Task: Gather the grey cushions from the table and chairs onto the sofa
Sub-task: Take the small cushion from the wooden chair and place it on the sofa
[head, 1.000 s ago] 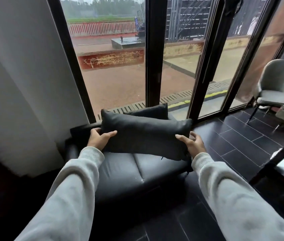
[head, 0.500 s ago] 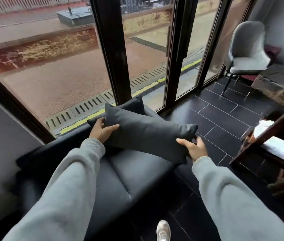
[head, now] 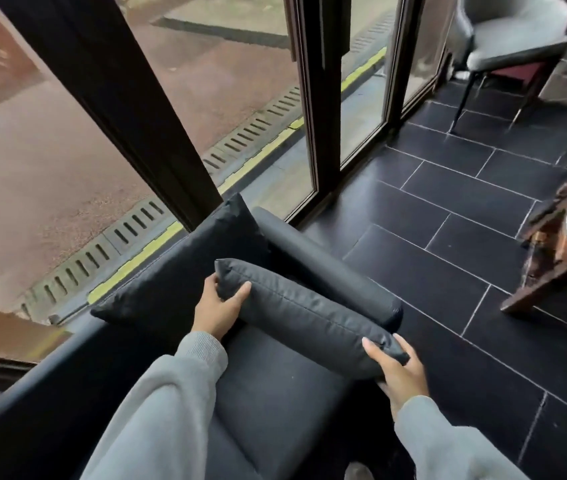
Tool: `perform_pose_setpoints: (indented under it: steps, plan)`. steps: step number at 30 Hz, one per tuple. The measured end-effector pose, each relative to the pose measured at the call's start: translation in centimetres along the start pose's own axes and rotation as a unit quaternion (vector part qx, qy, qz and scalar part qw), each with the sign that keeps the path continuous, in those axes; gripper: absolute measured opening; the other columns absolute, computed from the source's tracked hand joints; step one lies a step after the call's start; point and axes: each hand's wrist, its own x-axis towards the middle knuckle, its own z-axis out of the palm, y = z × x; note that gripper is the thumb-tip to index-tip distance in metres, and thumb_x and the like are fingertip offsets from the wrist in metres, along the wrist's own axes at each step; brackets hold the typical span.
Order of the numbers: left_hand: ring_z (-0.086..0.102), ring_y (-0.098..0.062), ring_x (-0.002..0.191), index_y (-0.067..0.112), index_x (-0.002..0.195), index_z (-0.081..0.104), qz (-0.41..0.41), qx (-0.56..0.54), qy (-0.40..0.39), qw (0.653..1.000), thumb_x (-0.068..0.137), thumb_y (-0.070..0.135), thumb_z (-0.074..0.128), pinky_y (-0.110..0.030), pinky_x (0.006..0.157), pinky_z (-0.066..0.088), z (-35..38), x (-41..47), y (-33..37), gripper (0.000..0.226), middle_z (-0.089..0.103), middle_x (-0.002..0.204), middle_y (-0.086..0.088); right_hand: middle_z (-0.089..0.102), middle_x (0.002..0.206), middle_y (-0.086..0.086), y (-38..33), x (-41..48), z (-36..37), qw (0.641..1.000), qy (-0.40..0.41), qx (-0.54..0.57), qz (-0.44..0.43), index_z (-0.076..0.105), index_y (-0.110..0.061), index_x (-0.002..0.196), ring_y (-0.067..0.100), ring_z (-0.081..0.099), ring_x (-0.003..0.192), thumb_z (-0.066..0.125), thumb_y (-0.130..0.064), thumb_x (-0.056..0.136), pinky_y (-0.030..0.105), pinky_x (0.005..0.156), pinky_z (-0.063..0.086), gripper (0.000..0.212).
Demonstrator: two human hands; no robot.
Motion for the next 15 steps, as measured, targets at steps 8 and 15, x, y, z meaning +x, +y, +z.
perform_pose_setpoints:
  steps: [8,15]
  plan:
    - [0.066,-0.010,0.100,0.037,0.111,0.061,-0.040,0.007,-0.048,0.998,0.075,0.064,0.073,-0.038,0.087,0.056,7.8,13.2,-6.8,0.046,0.070,0.110,0.010,0.071,0.126,-0.005,5.3,10.1,1.7,0.999,0.042,0.003,0.033,0.064,-0.034,0.131,0.017,0.068,0.115,0.095,-0.039,0.053,0.042,0.106,0.050,0.085]
    - [0.066,-0.005,0.090,0.039,0.111,0.062,-0.058,0.049,-0.124,0.989,0.088,0.055,0.070,-0.027,0.065,0.053,11.6,22.3,-10.8,0.029,0.069,0.102,0.016,0.077,0.117,-0.002,7.7,18.1,3.4,0.994,0.099,-0.015,0.036,0.071,-0.024,0.123,0.017,0.071,0.112,0.094,-0.039,0.051,0.042,0.105,0.052,0.078]
